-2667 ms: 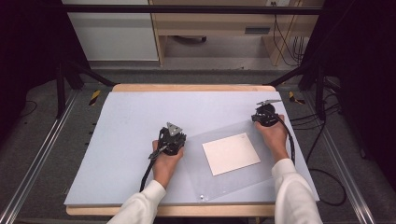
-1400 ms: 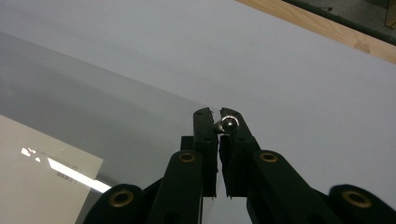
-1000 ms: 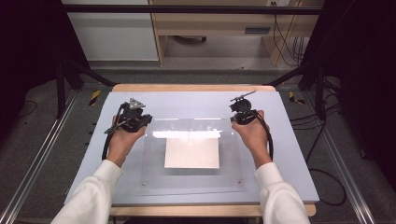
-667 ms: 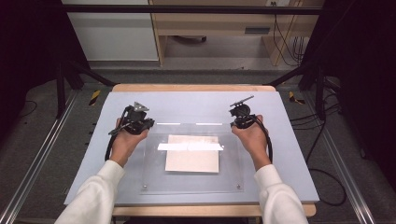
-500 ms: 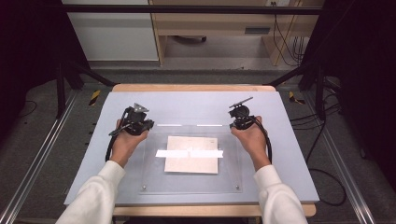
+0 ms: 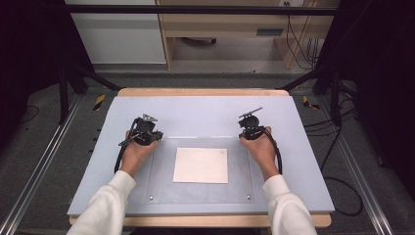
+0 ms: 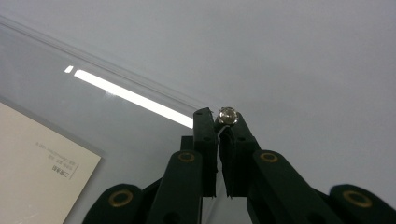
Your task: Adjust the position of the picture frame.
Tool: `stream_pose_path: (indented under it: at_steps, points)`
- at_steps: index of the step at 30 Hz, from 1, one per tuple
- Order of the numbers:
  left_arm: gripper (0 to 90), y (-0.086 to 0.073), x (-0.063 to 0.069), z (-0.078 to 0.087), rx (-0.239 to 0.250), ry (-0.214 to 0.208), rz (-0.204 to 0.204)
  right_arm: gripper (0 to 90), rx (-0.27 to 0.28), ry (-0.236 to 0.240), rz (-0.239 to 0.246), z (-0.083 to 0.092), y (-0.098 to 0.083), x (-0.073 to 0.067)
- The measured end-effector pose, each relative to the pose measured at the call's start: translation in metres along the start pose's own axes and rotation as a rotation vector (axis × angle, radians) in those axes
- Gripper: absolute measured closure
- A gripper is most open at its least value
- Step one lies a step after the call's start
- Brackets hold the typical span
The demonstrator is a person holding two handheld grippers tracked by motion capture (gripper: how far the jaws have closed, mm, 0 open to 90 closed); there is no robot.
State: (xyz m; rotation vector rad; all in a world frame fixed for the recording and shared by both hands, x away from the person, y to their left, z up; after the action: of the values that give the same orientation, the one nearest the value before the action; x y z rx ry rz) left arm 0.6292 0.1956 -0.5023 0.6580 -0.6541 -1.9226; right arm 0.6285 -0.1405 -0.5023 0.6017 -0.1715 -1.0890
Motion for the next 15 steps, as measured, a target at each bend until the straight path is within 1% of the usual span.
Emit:
stream_pose_path:
  at_steps: [3, 4, 7, 12, 15]
  points:
    - [84.9, 0.0001, 0.0008, -0.0004, 0.003, -0.001, 0.005, 85.7, 0.003, -0.001, -0.002, -0.0004, -0.0010, 0.0002]
    - [84.9, 0.0002, 0.0008, -0.0005, 0.004, -0.001, 0.004, 85.7, 0.002, -0.002, 0.003, -0.0001, -0.0013, 0.0006]
    - [84.9, 0.0003, 0.0012, -0.0006, 0.006, -0.001, 0.003, 85.7, -0.001, 0.000, -0.001, 0.0005, -0.0019, 0.0005]
    - [84.8, 0.0001, 0.0014, -0.0005, 0.008, 0.000, 0.003, 85.6, 0.008, -0.006, 0.000, 0.0005, -0.0026, 0.0008]
    - [84.8, 0.0004, 0.0015, -0.0006, 0.007, -0.002, 0.007, 85.6, 0.012, -0.004, -0.008, 0.0007, -0.0028, 0.0001]
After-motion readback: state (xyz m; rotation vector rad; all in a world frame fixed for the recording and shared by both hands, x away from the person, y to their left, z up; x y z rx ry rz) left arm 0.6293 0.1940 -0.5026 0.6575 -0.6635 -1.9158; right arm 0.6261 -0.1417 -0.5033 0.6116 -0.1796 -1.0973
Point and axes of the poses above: each handheld gripper's, and its own axes: z roughly backward along the jaws, y roughly out of its top, x roughly to its right, the point moved 7 cm from there along -z, roughly forward along the jaws, and after that the axes turned 10 degrees about y, right-handed, at the moved point
